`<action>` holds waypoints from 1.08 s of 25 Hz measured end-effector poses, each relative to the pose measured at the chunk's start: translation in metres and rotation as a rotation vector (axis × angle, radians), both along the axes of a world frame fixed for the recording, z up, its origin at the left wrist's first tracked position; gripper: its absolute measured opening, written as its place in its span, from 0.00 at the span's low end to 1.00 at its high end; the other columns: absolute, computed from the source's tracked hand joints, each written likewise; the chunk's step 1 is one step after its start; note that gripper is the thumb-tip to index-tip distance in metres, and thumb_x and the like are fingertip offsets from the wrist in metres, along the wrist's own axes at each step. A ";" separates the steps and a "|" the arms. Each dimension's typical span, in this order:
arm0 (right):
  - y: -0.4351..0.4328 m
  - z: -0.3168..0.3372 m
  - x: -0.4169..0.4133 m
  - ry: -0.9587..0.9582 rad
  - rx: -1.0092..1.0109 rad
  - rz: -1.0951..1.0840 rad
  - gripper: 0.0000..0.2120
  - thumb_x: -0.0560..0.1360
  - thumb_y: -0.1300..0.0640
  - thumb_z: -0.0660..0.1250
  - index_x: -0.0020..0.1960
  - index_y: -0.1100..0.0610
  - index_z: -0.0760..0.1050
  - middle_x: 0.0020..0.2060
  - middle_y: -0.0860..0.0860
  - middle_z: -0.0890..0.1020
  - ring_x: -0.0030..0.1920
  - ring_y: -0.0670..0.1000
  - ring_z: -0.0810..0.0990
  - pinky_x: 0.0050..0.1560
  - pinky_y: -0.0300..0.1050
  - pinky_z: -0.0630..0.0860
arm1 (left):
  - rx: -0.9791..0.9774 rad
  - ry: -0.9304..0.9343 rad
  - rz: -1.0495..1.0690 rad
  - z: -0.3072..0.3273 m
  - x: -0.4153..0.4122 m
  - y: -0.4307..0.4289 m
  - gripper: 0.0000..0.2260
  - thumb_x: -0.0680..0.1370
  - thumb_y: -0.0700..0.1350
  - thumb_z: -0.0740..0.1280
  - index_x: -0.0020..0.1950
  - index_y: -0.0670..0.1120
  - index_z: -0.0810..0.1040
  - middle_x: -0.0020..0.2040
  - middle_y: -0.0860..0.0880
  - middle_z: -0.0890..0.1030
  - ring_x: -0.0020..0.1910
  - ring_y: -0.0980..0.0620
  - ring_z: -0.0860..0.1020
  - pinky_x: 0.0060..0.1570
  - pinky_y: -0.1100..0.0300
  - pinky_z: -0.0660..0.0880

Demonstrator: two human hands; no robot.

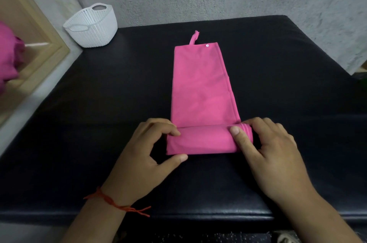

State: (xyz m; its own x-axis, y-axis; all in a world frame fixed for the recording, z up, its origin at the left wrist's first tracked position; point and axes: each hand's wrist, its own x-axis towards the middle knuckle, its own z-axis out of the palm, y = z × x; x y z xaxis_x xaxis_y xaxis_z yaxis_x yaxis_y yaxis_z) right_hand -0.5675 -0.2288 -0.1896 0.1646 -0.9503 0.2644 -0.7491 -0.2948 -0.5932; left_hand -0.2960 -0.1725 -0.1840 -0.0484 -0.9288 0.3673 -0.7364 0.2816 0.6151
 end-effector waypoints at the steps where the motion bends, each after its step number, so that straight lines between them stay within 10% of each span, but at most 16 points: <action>1: 0.001 0.000 0.000 -0.012 -0.012 -0.001 0.19 0.82 0.29 0.55 0.58 0.39 0.77 0.49 0.37 0.76 0.51 0.44 0.74 0.57 0.49 0.68 | 0.017 0.015 0.005 0.001 0.001 0.000 0.20 0.70 0.49 0.82 0.58 0.55 0.79 0.61 0.58 0.78 0.65 0.49 0.77 0.66 0.62 0.71; 6: 0.005 0.000 -0.001 -0.124 -0.075 0.090 0.13 0.84 0.45 0.63 0.66 0.44 0.78 0.60 0.36 0.76 0.59 0.44 0.74 0.58 0.49 0.76 | 0.102 0.098 0.081 0.003 0.001 -0.002 0.20 0.72 0.56 0.77 0.63 0.62 0.79 0.63 0.62 0.78 0.67 0.56 0.75 0.64 0.72 0.67; 17: 0.001 0.000 -0.003 -0.063 -0.008 0.083 0.19 0.83 0.32 0.56 0.65 0.38 0.77 0.54 0.35 0.77 0.56 0.42 0.76 0.59 0.55 0.75 | 0.155 0.068 0.109 -0.002 0.003 -0.006 0.17 0.78 0.68 0.62 0.61 0.63 0.81 0.51 0.64 0.78 0.54 0.57 0.78 0.52 0.70 0.71; 27: -0.001 -0.003 -0.002 -0.106 -0.012 0.059 0.23 0.81 0.30 0.58 0.67 0.41 0.77 0.57 0.38 0.75 0.57 0.44 0.74 0.58 0.52 0.77 | 0.008 0.007 -0.016 -0.001 0.001 0.001 0.22 0.70 0.47 0.82 0.62 0.54 0.80 0.64 0.58 0.78 0.68 0.50 0.76 0.69 0.59 0.71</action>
